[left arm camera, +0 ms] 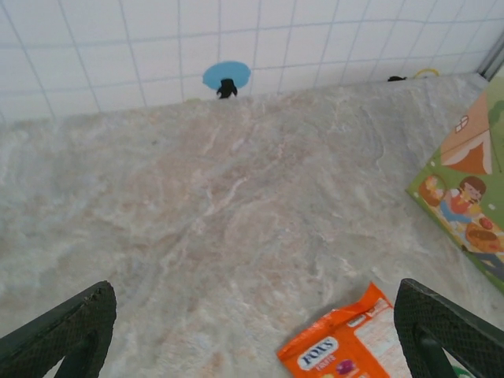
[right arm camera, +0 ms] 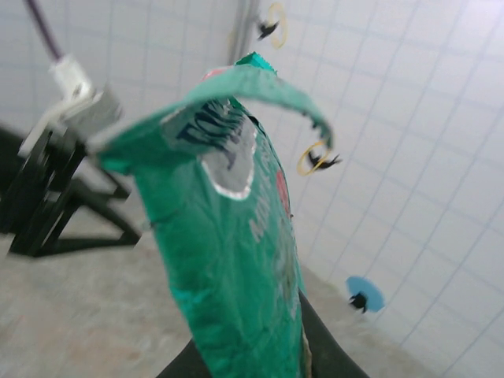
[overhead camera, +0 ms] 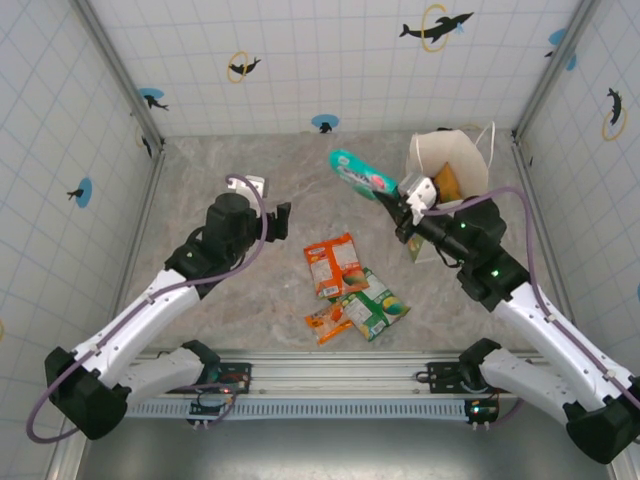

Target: Place the snacks into the paper bag

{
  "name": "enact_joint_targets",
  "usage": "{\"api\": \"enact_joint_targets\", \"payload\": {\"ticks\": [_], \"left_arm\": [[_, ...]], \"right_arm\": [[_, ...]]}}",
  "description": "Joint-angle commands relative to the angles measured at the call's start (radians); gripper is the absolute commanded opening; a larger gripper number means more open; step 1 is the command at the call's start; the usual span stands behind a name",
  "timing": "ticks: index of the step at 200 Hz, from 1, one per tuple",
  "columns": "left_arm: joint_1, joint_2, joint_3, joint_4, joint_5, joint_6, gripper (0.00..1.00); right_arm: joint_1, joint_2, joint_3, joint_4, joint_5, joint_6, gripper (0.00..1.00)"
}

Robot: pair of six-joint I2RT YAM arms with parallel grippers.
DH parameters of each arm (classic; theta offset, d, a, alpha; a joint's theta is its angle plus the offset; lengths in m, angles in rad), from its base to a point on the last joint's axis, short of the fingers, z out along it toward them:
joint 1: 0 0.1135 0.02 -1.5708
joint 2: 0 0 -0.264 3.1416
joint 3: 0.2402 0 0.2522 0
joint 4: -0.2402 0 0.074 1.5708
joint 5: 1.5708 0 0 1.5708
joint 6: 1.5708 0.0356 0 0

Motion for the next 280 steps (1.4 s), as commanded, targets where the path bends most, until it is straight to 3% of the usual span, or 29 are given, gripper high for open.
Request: {"api": "enact_joint_targets", "payload": {"ticks": [1, 56, 111, 247, 260, 280], "left_arm": [[0.002, 0.028, -0.025, 0.040, 0.075, -0.126, 0.92], [0.002, 0.102, -0.018, 0.057, 0.141, -0.167, 0.92], [0.002, 0.136, -0.018, 0.067, 0.174, -0.189, 0.92], [0.002, 0.173, -0.019, 0.076, 0.218, -0.218, 0.90], [0.002, 0.173, -0.018, 0.076, 0.218, -0.219, 0.90], [0.001, 0.172, -0.019, 0.077, 0.219, -0.222, 0.90]], "right_arm": [[-0.043, 0.004, 0.092, 0.196, 0.079, 0.051, 0.05], [-0.276, 0.064, 0.182, 0.235, 0.137, 0.174, 0.05], [-0.486, 0.109, 0.116, 0.246, 0.096, 0.407, 0.05], [-0.524, 0.142, -0.057, 0.254, 0.032, 0.511, 0.08], [-0.524, 0.142, -0.059, 0.253, 0.032, 0.512, 0.12], [-0.524, 0.135, -0.064, 0.255, 0.040, 0.515, 0.28]]}}
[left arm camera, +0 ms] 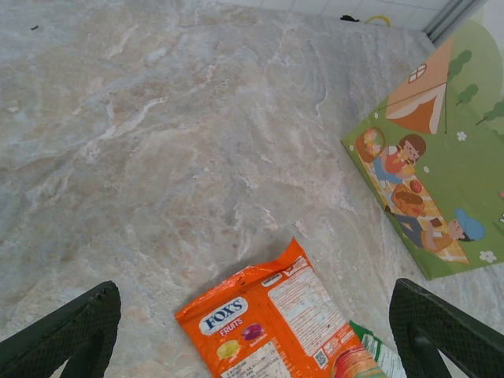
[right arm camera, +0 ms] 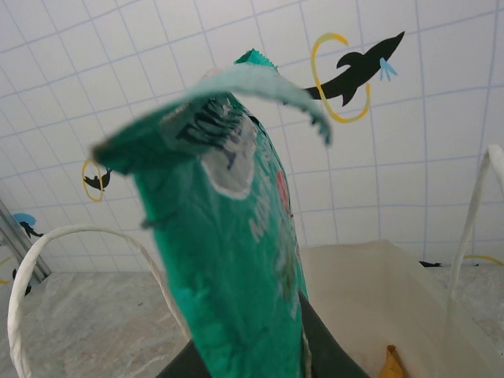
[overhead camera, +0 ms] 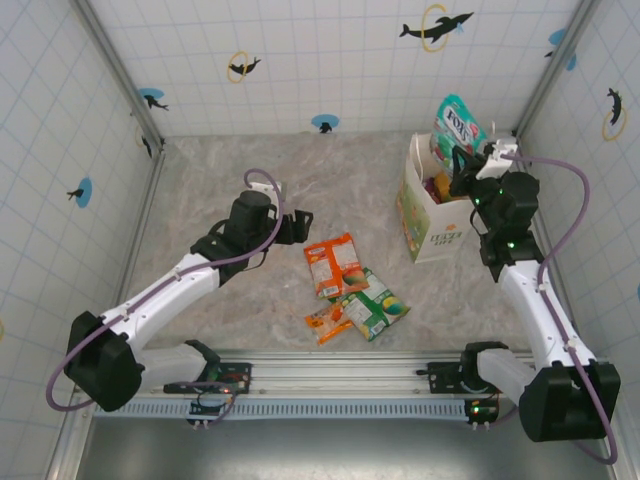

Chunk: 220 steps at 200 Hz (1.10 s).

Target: Place the snacks into the paper bag

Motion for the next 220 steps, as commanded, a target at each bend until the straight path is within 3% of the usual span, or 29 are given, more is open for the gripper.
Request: {"api": "enact_joint_targets", "payload": {"ticks": [1, 30, 113, 158, 220], "left_arm": [[0.001, 0.005, -0.003, 0.013, 0.016, -0.012, 0.90], [0.002, 0.005, -0.011, 0.020, 0.021, -0.033, 0.90], [0.001, 0.015, -0.009, 0.026, 0.075, -0.059, 0.86], [0.003, 0.022, -0.044, 0.035, 0.126, -0.122, 0.86], [0.040, 0.021, -0.193, 0.108, 0.300, -0.373, 0.79]], "right_arm": [[-0.008, -0.009, -0.004, 0.094, 0.001, 0.011, 0.29], [-0.008, -0.026, 0.004, 0.069, 0.005, 0.001, 0.40], [0.048, -0.120, 0.058, -0.127, -0.046, -0.010, 0.42], [0.282, -0.175, 0.126, -0.456, 0.151, -0.052, 0.43], [0.654, -0.242, 0.047, -0.603, 0.403, 0.026, 0.46]]}}
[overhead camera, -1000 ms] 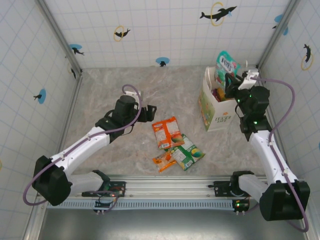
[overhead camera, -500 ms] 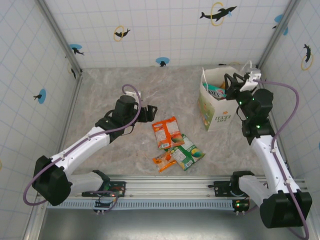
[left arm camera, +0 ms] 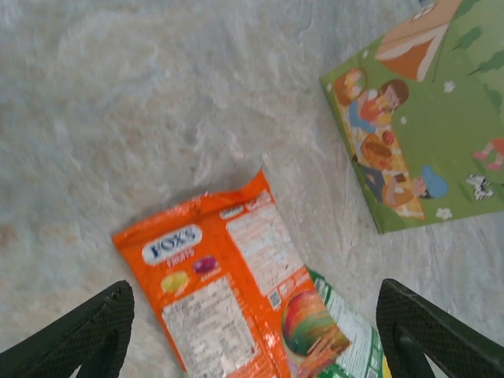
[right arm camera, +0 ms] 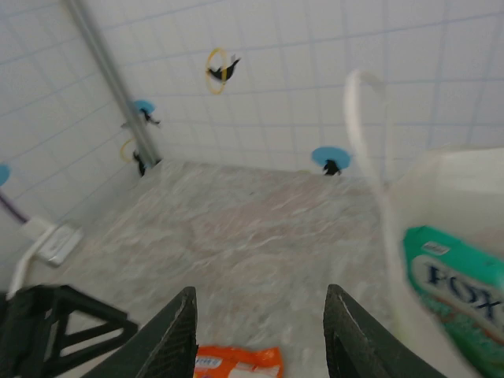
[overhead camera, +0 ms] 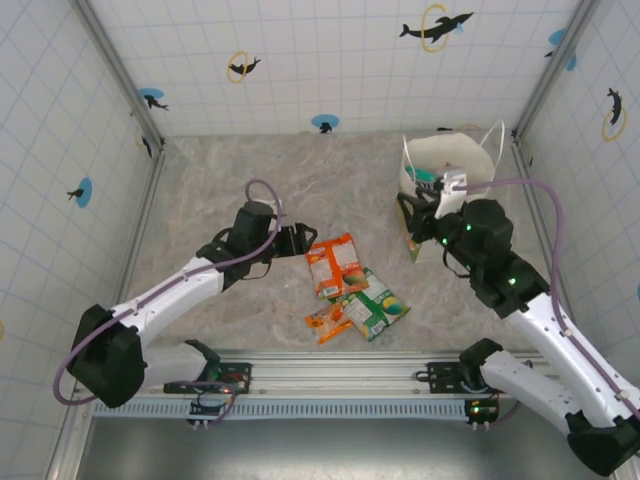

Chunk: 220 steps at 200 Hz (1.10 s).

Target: Place the snacks into the paper bag

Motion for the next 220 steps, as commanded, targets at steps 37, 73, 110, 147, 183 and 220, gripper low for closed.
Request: {"api": "enact_joint_targets", "payload": {"ticks": [37, 73, 110, 147, 183, 220], "left_arm": [[0.025, -0.045, -0.233, 0.210, 0.108, -0.309, 0.74], [0.046, -0.050, -0.343, 0.368, 0.148, -0.379, 0.72], [0.071, 0.010, -0.406, 0.523, 0.228, -0.436, 0.70], [0.072, 0.072, -0.414, 0.585, 0.249, -0.451, 0.70], [0.073, 0.130, -0.420, 0.618, 0.262, -0.460, 0.66], [0.073, 0.188, -0.433, 0.670, 0.285, -0.470, 0.60]], "right_arm": [[0.326, 0.004, -0.107, -0.112, 0.315, 0.041, 0.47], [0.455, 0.051, -0.177, -0.131, 0.405, 0.031, 0.49], [0.478, 0.113, -0.257, -0.089, 0.385, 0.017, 0.50], [0.478, 0.157, -0.327, 0.021, 0.337, 0.009, 0.51], [0.477, 0.243, -0.343, 0.077, 0.323, -0.012, 0.52], [0.456, 0.345, -0.349, 0.155, 0.268, -0.029, 0.52]]}}
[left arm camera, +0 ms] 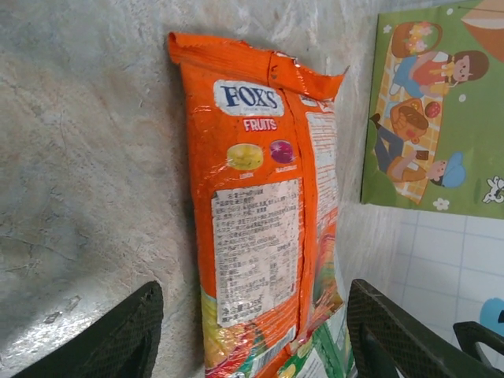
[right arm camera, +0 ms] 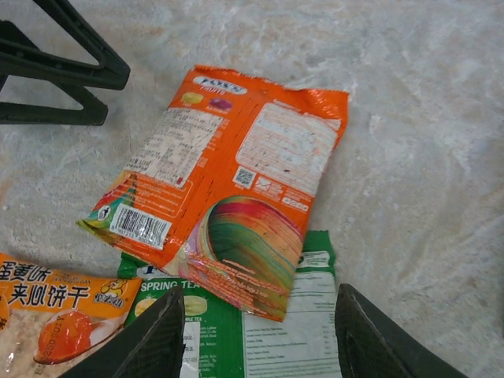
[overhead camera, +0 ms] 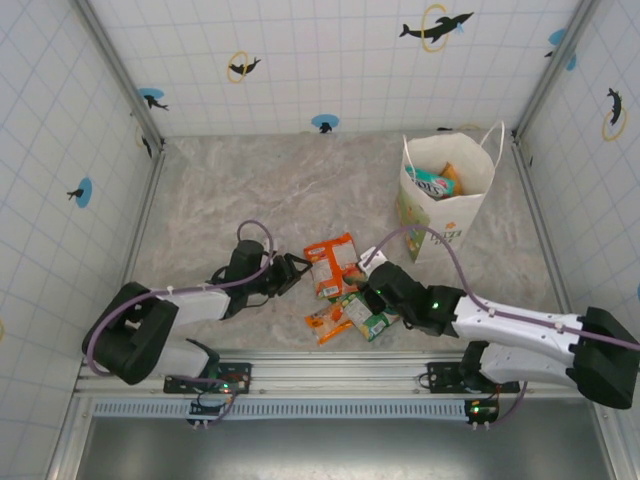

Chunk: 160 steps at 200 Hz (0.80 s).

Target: Place the snacks into the paper bag

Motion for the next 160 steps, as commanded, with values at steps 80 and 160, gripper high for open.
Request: {"api": "enact_joint_targets", "payload": {"ticks": [80, 160], "left_arm": [[0.007, 0.145, -0.009, 0.141, 0.074, -0.022, 0.55], [0.006, 0.276, -0.012, 0.300, 0.115, -0.059, 0.49]], "right_arm": [[-0.045, 0.236, 0.017, 0.139, -0.041, -0.018, 0.52], [-0.063, 0.316, 0.016, 0.172, -0.054, -0.004, 0.51]]}}
